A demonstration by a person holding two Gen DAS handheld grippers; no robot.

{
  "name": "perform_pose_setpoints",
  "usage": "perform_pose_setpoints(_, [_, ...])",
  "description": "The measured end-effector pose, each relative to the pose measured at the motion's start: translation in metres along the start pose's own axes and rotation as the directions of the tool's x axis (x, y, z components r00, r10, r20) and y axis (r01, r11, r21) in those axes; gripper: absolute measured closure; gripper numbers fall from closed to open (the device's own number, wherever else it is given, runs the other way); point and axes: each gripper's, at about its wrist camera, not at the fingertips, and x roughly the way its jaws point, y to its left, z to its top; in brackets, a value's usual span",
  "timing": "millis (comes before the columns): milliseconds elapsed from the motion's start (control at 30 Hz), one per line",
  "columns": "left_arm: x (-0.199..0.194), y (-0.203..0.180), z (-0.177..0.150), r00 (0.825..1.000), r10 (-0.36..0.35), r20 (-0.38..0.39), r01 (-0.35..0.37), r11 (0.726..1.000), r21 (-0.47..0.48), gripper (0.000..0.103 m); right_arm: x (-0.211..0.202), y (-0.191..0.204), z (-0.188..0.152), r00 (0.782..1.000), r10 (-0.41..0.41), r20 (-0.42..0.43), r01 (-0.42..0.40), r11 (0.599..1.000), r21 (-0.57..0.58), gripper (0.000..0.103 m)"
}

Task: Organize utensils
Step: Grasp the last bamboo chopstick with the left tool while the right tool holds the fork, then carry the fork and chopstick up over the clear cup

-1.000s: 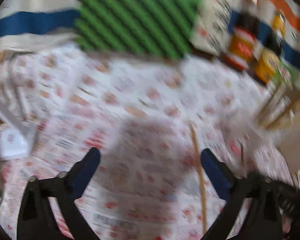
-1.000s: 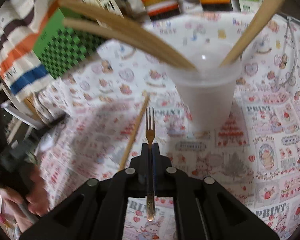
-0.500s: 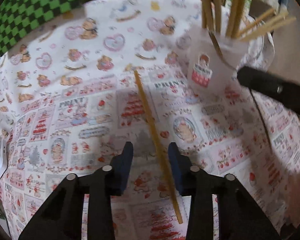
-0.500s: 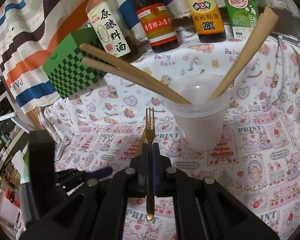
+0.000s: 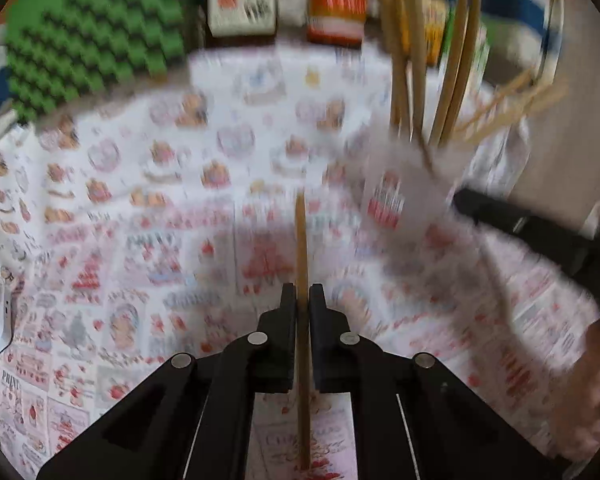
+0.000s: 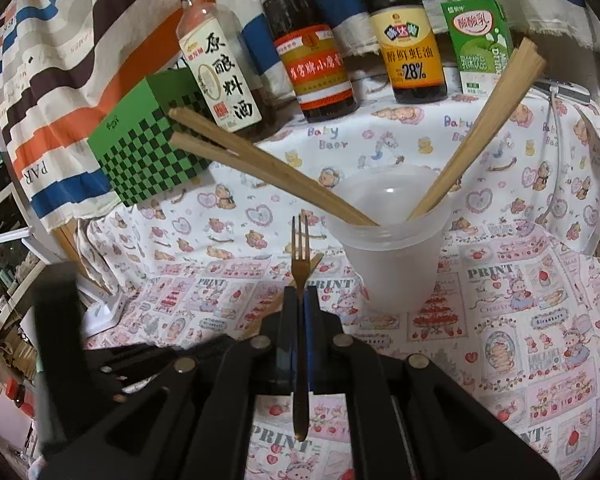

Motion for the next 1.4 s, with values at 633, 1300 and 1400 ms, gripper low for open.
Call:
perform_pose_setpoints(633, [-0.084,0.047,0.015,0.904,0.055,0.425,0.031,0.981,-0.192,0.098,-0.047,0.039,-0.006,0.958,0.238,0.159,-0.213,0.964,-0.157,0.099])
perform_pose_setpoints(1300, [-0.074,0.045,0.014,0.911,0.089,0.403,-0.019,0.985,-0.173,0.097,-0.014,0.005,0.085,0.928,-0.122,0.351,0.145,0.989,-0.038,0.099])
perform_pose_setpoints(1400, [-0.071,0.046,0.014,0.914,0.097,0.394,-0.026,0.983,-0.181,0.097,-0.002,0.005,0.088,0.915,-0.163,0.369,0.2,0.978,-0.064,0.1])
